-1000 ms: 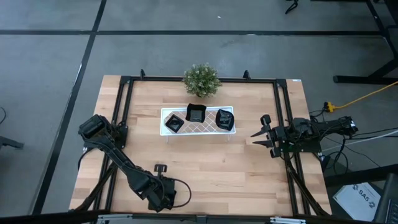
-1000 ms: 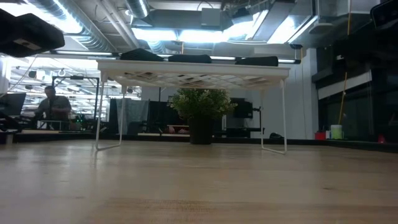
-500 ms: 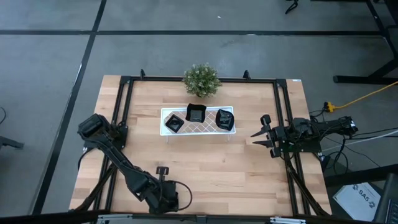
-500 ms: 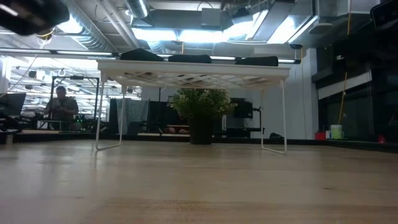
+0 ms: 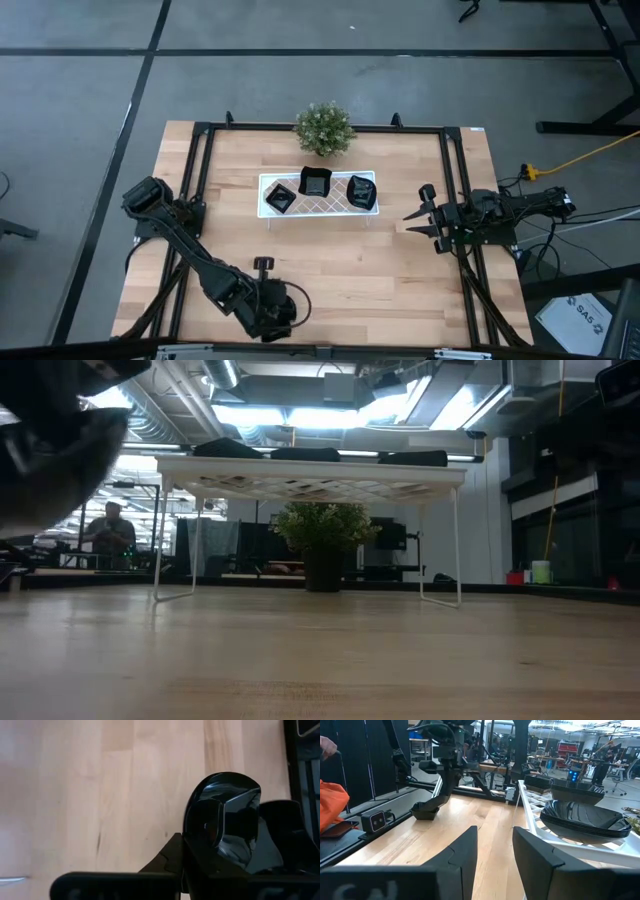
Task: Pick & Place Mini shaped plates
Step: Stack the black leaf-shaped plate on top of the black leaf-shaped plate on the shelf, then stack the black distorted square plate on top of the black distorted square plate on the shelf
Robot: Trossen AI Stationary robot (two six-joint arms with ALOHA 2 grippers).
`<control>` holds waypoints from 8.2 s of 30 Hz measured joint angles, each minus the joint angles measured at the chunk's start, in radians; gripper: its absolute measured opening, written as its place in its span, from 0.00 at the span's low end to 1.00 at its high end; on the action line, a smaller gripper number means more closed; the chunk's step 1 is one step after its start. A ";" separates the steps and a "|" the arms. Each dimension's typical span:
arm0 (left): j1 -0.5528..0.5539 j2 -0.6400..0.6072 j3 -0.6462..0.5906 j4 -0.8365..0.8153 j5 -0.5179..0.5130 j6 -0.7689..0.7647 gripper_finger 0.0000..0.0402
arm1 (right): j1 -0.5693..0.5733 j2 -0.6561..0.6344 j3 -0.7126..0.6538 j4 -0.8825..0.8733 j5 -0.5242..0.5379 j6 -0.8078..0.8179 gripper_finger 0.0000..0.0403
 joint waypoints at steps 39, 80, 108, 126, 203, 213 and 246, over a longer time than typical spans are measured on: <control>0.462 -0.223 0.000 0.449 -0.229 0.730 0.00 | 0.000 0.000 0.000 0.000 0.000 0.000 0.31; 0.825 -0.055 0.266 0.427 0.146 0.838 0.01 | 0.000 0.000 0.000 0.000 0.000 0.000 0.31; 0.906 0.068 0.389 0.223 0.374 0.687 0.03 | 0.000 0.000 0.000 0.000 0.000 0.000 0.31; 0.903 0.069 0.389 0.238 0.296 0.744 0.26 | 0.000 0.000 0.000 0.000 0.000 0.000 0.31; -0.082 0.276 0.388 -0.130 0.116 -0.303 0.21 | 0.000 0.000 0.000 0.000 0.000 0.000 0.31; -0.090 0.278 0.388 -0.100 0.094 -0.255 0.21 | 0.000 0.000 0.000 0.000 0.000 0.000 0.31; -0.117 0.334 0.388 -0.077 0.184 -0.164 0.22 | 0.000 0.000 0.000 0.000 0.000 0.000 0.31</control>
